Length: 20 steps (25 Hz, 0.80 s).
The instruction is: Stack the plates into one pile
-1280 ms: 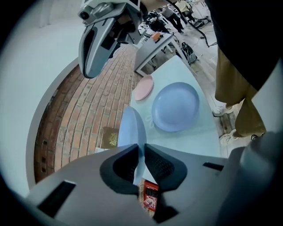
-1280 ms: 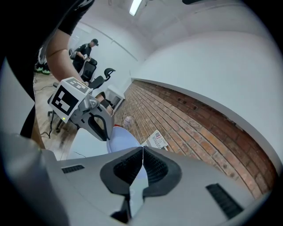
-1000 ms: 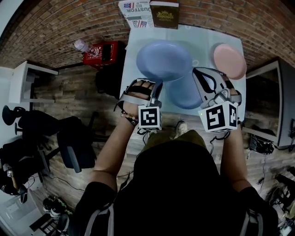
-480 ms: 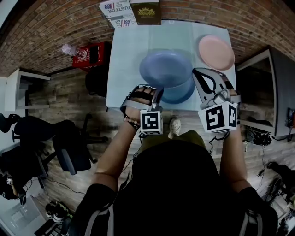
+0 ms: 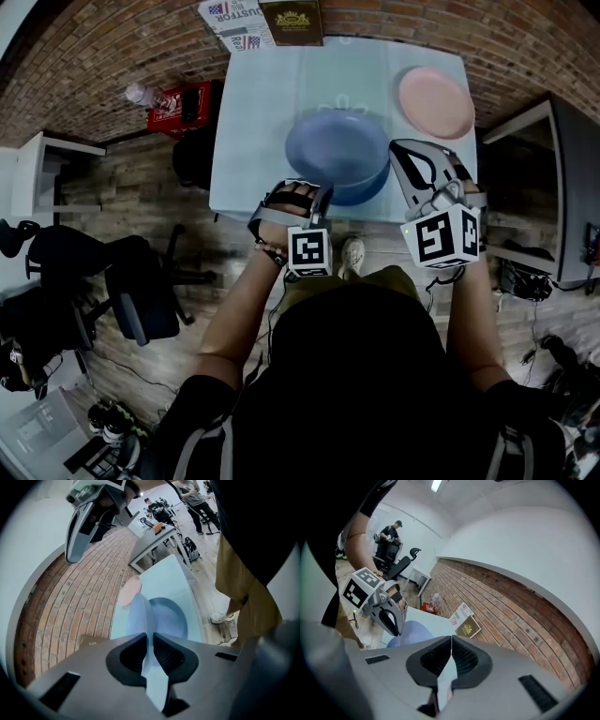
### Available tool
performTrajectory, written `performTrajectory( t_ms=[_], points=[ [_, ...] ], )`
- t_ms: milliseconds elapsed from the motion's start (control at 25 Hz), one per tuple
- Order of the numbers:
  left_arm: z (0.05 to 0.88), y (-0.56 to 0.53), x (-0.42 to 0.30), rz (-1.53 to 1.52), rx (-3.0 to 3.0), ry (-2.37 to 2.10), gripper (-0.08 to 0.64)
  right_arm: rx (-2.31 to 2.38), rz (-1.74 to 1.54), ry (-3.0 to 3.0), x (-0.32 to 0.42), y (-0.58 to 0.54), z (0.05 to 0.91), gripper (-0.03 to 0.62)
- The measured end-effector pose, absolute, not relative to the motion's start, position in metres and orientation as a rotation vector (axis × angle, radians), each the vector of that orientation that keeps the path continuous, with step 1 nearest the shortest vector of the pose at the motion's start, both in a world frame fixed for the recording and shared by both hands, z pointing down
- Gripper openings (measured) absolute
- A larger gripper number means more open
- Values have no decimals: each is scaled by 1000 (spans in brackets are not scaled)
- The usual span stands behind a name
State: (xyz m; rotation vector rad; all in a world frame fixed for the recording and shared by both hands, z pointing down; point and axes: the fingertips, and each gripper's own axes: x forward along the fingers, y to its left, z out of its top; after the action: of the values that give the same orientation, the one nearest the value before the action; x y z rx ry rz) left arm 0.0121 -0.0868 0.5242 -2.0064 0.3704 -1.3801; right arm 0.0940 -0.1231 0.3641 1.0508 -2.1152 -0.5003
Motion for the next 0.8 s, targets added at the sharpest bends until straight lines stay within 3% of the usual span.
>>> performTrajectory(
  t_ms=[800],
  points=[
    [564, -57, 25, -1483, -2053, 336, 55, 994, -466, -2153, 115, -114, 387, 35]
  ],
)
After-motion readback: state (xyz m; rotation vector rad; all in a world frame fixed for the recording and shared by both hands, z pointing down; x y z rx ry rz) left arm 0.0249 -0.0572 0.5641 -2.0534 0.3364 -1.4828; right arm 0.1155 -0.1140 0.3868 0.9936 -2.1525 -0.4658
